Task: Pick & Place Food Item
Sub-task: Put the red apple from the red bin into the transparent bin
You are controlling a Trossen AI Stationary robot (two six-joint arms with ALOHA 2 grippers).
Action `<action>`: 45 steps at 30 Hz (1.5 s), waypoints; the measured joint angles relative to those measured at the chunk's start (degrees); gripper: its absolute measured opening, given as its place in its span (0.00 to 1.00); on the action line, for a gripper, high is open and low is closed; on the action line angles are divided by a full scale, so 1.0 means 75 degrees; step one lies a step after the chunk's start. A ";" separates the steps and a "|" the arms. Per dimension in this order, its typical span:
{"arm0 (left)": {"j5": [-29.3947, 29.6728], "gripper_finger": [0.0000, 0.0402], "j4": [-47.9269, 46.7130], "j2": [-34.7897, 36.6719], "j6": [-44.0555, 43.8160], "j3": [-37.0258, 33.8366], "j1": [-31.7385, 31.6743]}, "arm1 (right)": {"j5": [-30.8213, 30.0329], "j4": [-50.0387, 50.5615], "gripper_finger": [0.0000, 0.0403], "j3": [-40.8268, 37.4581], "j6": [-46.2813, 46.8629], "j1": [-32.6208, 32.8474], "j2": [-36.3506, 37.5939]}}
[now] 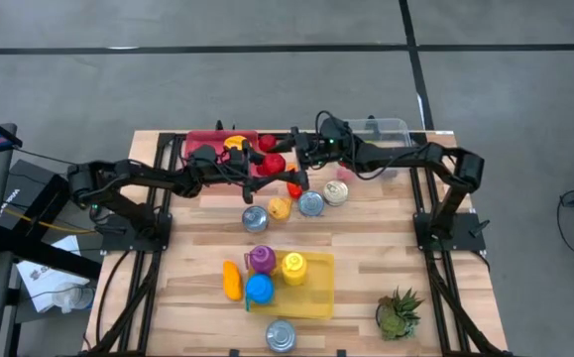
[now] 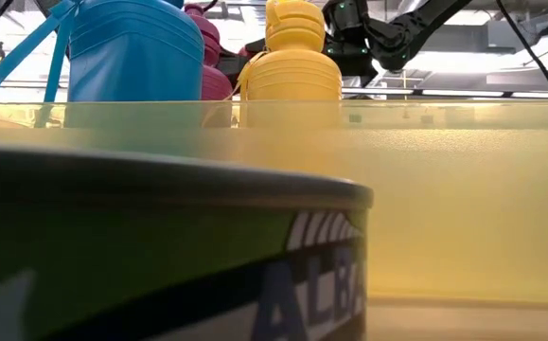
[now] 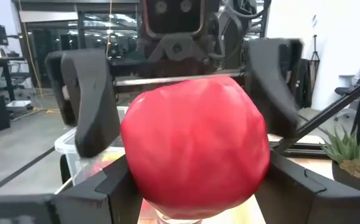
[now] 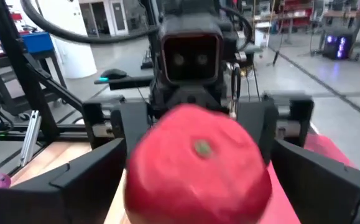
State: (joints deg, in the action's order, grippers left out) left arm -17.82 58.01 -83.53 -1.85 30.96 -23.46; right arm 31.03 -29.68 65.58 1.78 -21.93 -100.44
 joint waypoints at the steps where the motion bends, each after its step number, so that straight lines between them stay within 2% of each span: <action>1: 0.0003 0.60 0.0002 0.0000 0.0003 0.0000 0.0000 | -0.0001 0.0116 0.94 -0.0002 0.0027 0.0000 0.0027; 4: 0.0005 0.60 0.0001 0.0000 0.0004 0.0000 0.0000 | -0.0004 0.0290 0.85 0.0000 0.0033 0.0021 0.0052; 9: 0.0030 0.56 -0.0006 0.0000 0.0006 -0.0013 -0.0003 | -0.0116 0.0541 0.64 0.0006 0.0029 0.0097 0.0058; 14: 0.0000 0.54 -0.0024 0.0003 0.0007 -0.0014 -0.0003 | -0.0170 0.0558 0.62 0.0006 0.0023 0.0207 0.0063; 18: 0.0009 0.67 -0.0637 0.0273 0.0093 -0.0006 -0.0009 | -0.0249 0.0661 0.62 0.0006 0.0058 0.0239 0.0131; 22: -0.0129 0.81 -0.2134 0.1048 0.0636 0.0048 0.0011 | -0.0266 0.0728 0.62 0.0006 0.0005 0.0275 0.0234; 25: -0.0197 0.86 -0.3450 0.1819 0.1123 0.0049 0.0029 | -0.0233 0.0796 0.62 0.0030 -0.0093 0.0299 0.0323; 27: 0.0303 0.87 -0.4434 0.2262 0.1335 -0.0049 -0.0052 | -0.0087 0.1464 0.60 0.0032 -0.0249 0.0201 0.0587; 29: 0.0914 0.87 -0.5064 0.2612 0.1498 -0.0040 -0.0160 | -0.0431 0.2265 0.59 0.0206 -0.0594 0.0138 0.0791; 33: 0.1314 0.83 -0.5759 0.2955 0.1592 -0.0017 -0.0461 | -0.1350 0.4497 0.59 0.0493 -0.1210 0.0082 0.1190; 40: 0.1603 0.77 -0.5801 0.2530 0.1720 -0.0018 -0.0879 | -0.3692 0.8433 0.59 0.1237 -0.1762 -0.0155 0.1897; 45: 0.2277 0.75 -0.5661 0.1965 0.2092 0.0004 -0.1405 | -0.4943 1.0216 0.59 0.1369 -0.1780 -0.0557 0.2219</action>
State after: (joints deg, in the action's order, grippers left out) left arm -0.75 15.55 -68.79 13.84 30.99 -34.00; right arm -6.05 46.94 75.85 -11.57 -26.11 -83.80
